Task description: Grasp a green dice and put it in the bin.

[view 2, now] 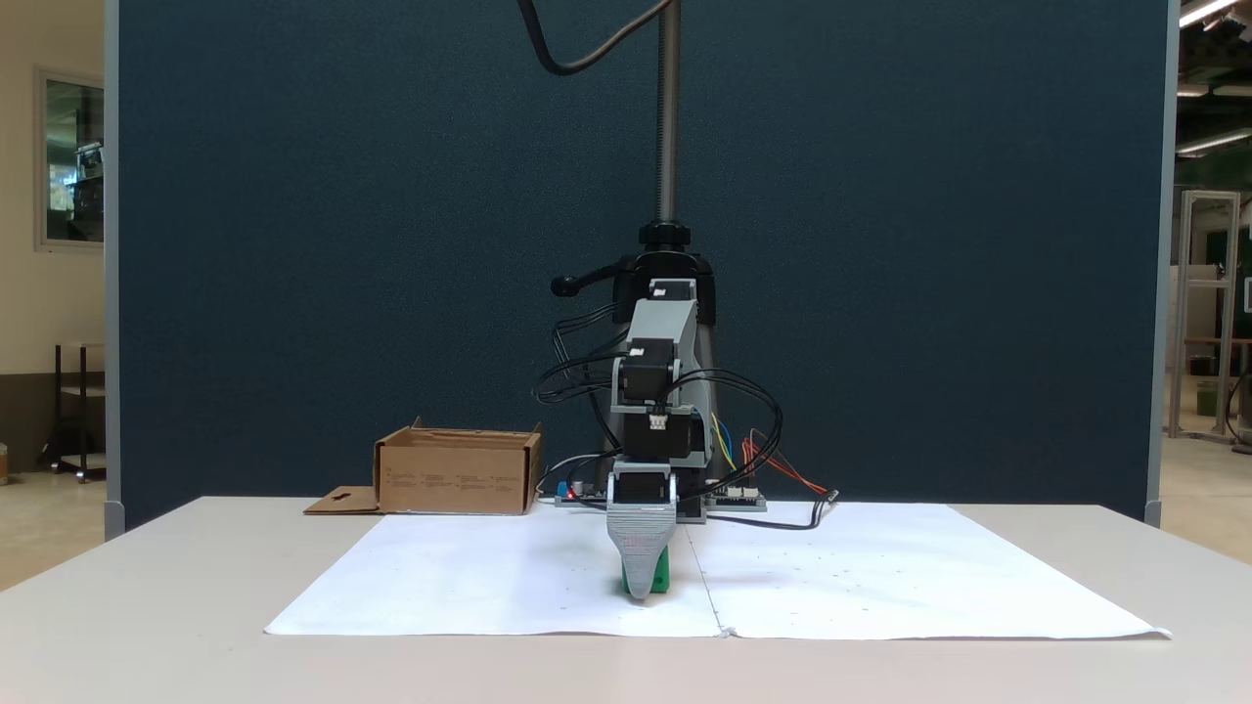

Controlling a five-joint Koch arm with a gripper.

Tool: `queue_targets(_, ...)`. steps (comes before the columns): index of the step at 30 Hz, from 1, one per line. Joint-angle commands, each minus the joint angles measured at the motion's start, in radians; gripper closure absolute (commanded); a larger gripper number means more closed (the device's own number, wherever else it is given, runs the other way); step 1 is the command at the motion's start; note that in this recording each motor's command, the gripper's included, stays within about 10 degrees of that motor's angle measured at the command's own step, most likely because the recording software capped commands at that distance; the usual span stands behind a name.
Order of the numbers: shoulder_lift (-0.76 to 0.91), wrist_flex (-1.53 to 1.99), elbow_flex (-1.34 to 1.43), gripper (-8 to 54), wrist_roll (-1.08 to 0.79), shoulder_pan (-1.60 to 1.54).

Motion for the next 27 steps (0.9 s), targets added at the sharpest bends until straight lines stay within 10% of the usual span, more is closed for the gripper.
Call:
queue_targets(1, 0.025, -0.035, 0.012, 6.8, 0.051, 0.012)
queue_targets(17, 0.032, -0.052, 0.075, 33.2, 0.051, 0.006)
queue_targets(27, 0.175, -0.020, 0.083, 33.3, 0.087, 0.006)
